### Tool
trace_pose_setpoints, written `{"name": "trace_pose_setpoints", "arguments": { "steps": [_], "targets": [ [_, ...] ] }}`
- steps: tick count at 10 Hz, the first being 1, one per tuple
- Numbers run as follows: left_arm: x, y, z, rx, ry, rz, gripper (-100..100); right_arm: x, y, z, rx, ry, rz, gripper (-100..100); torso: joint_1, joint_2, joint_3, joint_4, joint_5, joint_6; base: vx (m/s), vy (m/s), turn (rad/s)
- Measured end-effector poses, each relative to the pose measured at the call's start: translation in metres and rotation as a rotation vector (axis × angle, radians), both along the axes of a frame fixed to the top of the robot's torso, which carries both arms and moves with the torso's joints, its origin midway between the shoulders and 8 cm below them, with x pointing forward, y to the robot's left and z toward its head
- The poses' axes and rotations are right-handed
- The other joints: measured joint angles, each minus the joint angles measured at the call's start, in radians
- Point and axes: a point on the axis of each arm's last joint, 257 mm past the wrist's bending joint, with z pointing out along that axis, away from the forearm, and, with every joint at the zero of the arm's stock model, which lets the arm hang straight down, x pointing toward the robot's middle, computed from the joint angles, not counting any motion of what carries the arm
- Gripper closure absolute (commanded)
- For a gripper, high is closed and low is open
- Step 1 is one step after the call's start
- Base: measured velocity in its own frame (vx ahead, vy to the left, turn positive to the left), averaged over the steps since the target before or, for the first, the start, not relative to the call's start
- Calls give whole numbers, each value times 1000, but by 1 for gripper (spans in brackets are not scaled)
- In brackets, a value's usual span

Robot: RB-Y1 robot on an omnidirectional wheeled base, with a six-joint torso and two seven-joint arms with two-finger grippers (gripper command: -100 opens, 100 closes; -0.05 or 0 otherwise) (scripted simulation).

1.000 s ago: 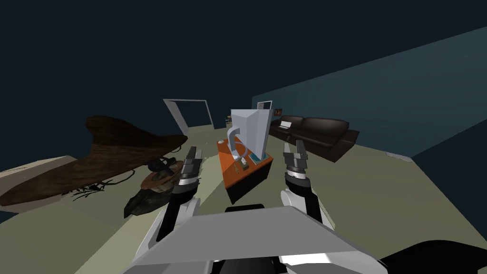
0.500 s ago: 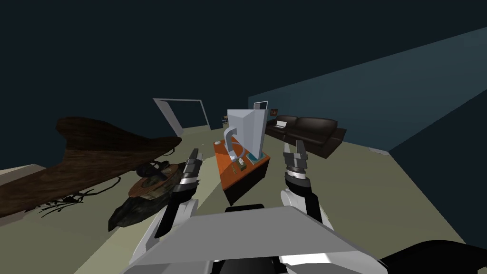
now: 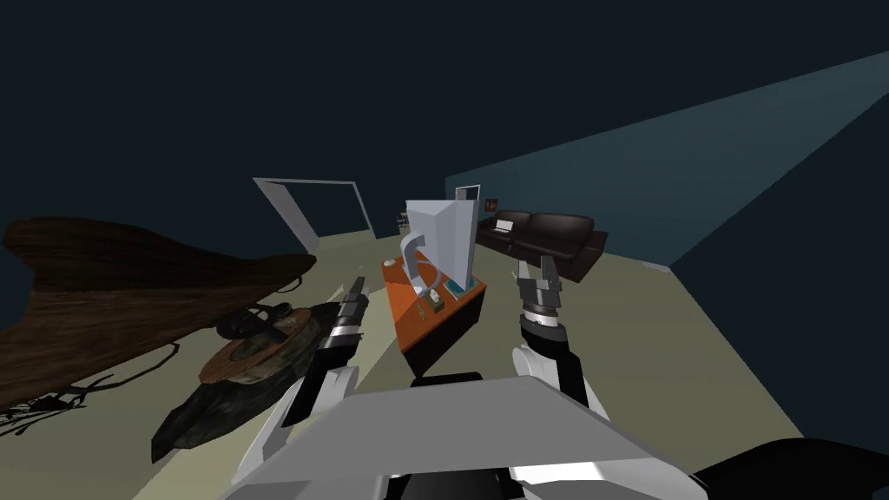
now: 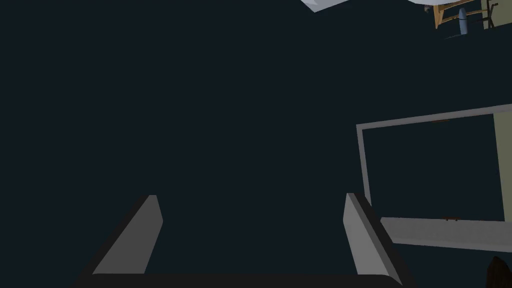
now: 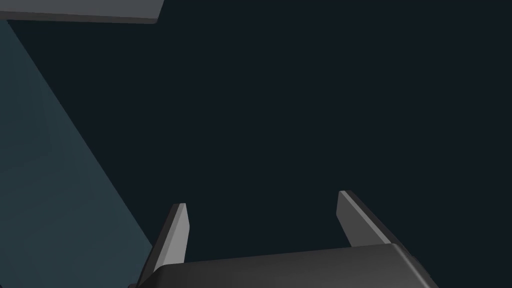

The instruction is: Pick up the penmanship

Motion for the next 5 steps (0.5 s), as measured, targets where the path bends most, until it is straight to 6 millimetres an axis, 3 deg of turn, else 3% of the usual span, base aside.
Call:
{"name": "trace_pose_setpoints", "arguments": {
  "steps": [5],
  "targets": [
    [9,34,-74,-40,211,60,-100,0,0,0,0,0,0,0,0,0,0,0,0,-1,17,-18,-146]
  ]
}}
